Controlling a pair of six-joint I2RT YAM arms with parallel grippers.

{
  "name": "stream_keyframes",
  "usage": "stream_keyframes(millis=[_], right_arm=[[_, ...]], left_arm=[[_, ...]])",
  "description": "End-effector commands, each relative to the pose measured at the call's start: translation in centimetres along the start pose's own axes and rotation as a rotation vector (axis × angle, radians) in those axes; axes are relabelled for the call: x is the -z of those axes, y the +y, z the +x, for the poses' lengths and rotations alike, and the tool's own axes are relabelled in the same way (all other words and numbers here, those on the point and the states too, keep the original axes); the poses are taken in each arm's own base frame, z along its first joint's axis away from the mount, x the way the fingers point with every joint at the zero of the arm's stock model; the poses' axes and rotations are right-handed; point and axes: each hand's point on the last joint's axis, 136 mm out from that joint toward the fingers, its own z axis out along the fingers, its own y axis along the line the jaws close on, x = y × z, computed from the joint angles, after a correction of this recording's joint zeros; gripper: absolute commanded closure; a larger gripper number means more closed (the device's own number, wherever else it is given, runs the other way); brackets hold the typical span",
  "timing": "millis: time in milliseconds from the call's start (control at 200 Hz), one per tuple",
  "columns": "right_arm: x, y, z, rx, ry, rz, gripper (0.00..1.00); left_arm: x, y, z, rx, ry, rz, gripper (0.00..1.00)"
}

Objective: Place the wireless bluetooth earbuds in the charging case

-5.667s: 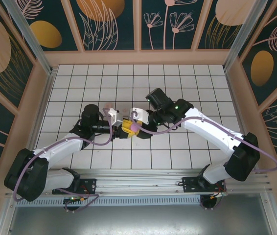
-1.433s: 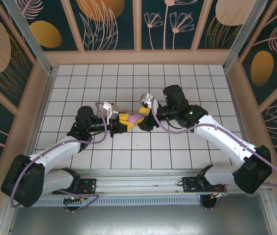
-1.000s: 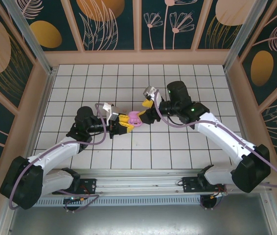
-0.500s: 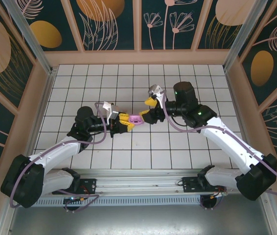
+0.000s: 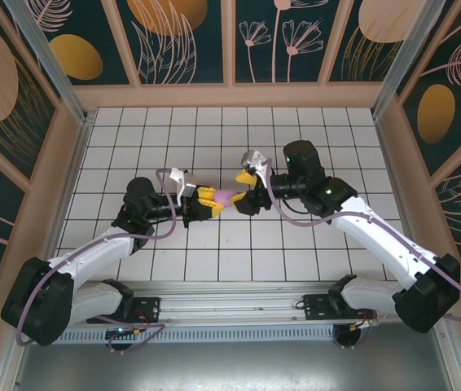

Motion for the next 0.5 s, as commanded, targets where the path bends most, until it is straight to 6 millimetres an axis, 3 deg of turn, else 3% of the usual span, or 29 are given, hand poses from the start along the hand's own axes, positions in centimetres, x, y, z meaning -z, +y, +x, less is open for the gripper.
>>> stream_keyframes(millis=[0, 285, 490], right_arm=[[-0.8, 0.3, 1.4, 0.028, 0.047, -0.02, 0.27], [-1.5, -1.5, 0.3, 0.031, 0.055, 0.04, 0.27], [-0.5, -3.8, -1.5, -0.007, -0.011, 0.131, 0.28]], left_arm=[[-0.1, -0.4, -0.8, -0.018, -0.023, 0.021, 1.0], [0.0, -0.7, -0.8, -0.042, -0.021, 0.026, 1.0], [0.1, -1.0, -0.5, -0.056, -0.007, 0.035, 1.0]])
